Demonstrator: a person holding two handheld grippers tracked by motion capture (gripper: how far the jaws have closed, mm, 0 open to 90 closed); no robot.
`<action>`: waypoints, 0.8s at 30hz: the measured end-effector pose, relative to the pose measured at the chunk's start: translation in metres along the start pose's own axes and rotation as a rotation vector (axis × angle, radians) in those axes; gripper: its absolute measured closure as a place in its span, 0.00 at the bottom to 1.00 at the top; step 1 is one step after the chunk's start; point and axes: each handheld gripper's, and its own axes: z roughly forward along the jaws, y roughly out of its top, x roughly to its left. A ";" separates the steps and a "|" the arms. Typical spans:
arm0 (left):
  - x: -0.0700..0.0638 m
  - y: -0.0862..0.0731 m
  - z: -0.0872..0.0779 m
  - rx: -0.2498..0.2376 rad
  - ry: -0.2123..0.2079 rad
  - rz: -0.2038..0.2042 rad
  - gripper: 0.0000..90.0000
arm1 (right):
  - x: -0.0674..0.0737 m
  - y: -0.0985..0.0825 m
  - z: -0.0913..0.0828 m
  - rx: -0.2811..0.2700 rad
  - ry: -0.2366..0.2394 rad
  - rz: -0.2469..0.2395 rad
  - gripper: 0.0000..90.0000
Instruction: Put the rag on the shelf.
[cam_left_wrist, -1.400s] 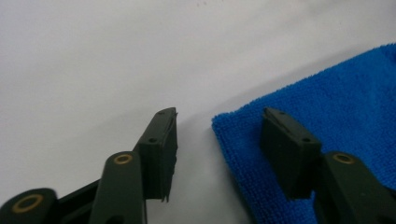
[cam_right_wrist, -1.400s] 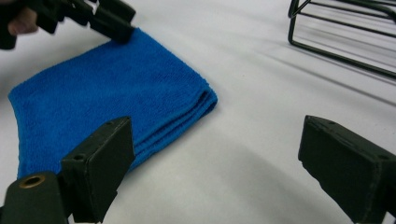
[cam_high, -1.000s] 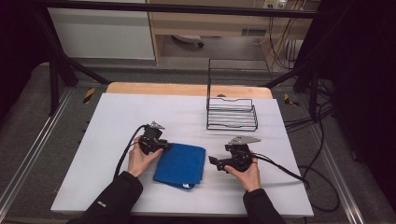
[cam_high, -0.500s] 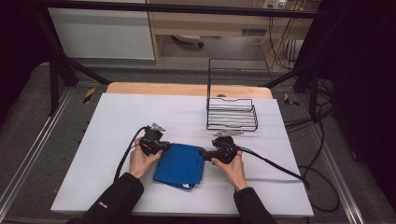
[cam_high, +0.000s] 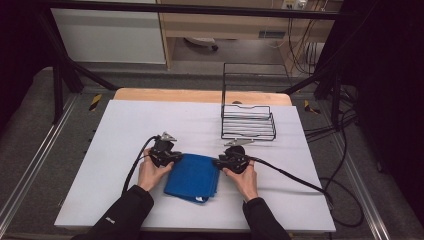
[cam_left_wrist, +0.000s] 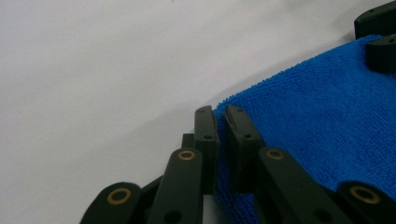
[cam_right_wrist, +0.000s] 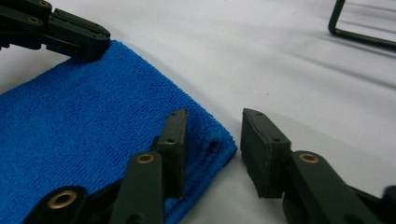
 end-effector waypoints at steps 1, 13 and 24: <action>0.000 0.000 0.000 0.000 0.000 0.001 0.93 | 0.001 0.000 0.000 0.001 0.003 0.010 0.73; 0.003 -0.002 -0.001 -0.015 -0.016 -0.031 0.95 | 0.002 0.000 0.001 0.027 0.058 0.101 0.94; 0.005 -0.002 -0.018 -0.080 -0.046 -0.045 0.96 | 0.006 0.005 -0.013 -0.042 0.074 0.091 0.95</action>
